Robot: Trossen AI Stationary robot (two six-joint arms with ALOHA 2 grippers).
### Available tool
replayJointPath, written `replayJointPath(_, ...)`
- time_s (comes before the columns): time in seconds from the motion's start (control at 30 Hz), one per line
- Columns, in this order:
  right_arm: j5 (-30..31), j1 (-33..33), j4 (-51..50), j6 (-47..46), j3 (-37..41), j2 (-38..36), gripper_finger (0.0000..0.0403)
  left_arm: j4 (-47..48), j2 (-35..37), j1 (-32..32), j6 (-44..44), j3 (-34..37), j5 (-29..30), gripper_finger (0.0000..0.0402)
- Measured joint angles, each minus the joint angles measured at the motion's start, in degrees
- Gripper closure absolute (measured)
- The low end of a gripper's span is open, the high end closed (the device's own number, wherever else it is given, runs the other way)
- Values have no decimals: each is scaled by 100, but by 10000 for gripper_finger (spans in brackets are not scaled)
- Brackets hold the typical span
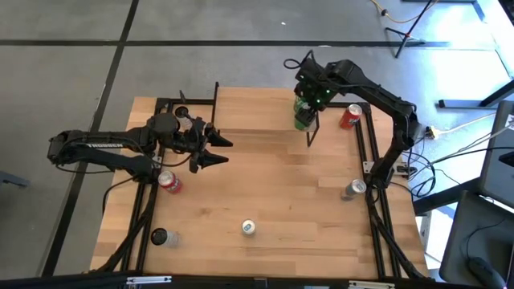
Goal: Place canned beverage on shelf
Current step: Put the green soda can on the shelf aligned with the other green soda can, then put the right orange soda can on the shelf
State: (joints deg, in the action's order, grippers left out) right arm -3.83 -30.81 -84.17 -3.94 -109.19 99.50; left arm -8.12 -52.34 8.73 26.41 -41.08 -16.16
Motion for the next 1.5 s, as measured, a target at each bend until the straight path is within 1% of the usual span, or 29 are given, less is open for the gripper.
replayJointPath(0.1, 86, 7, 60, 65, 19, 21, 43, 0, 0, 0, 27, 0, -53, 75)
replayJointPath(0.17, 114, 0, 108, 109, 24, 26, 19, 0, -1, -1, 29, 0, -115, 75)
replayJointPath(0.23, 119, 0, 126, 152, 22, 24, 24, 0, 0, 0, 31, 0, -125, 75)
replayJointPath(0.33, 110, 0, 75, 270, -51, 24, 48, 0, -1, 0, 33, 0, -127, 75)
replayJointPath(0.5, 113, 2, -213, 316, -550, 20, 76, 0, -2, 0, 35, 0, -133, 75)
replayJointPath(0.7, 485, 2, -590, 283, -1388, -1, 84, 0, 0, 0, 42, 0, -133, 75)
replayJointPath(0.83, 664, 2, -589, 109, -1468, -329, 84, 0, -1, 0, 42, 0, -131, 75)
replayJointPath(0.9, 972, -70, -577, -17, -1332, -560, 84, 0, -1, 0, 42, 0, -131, 75)
replayJointPath(1.03, 1222, -491, -589, -233, -862, -997, 84, 0, -2, 0, 42, 0, -129, 75)
replayJointPath(1.2, 1471, -1333, -593, -503, -12, -1456, 84, 0, -2, 0, 19, 0, -122, 75)
replayJointPath(1.37, 1541, -1990, -542, -935, 948, -1567, 84, 0, -2, 0, 4, 0, -101, 75)
replayJointPath(1.43, 1577, -2081, -479, -954, 1305, -1567, 84, 0, -2, 0, 2, 0, -98, 75)
replayJointPath(1.5, 1774, -2111, -326, -957, 1685, -1549, 84, 0, -2, 0, 2, 0, -99, 75)
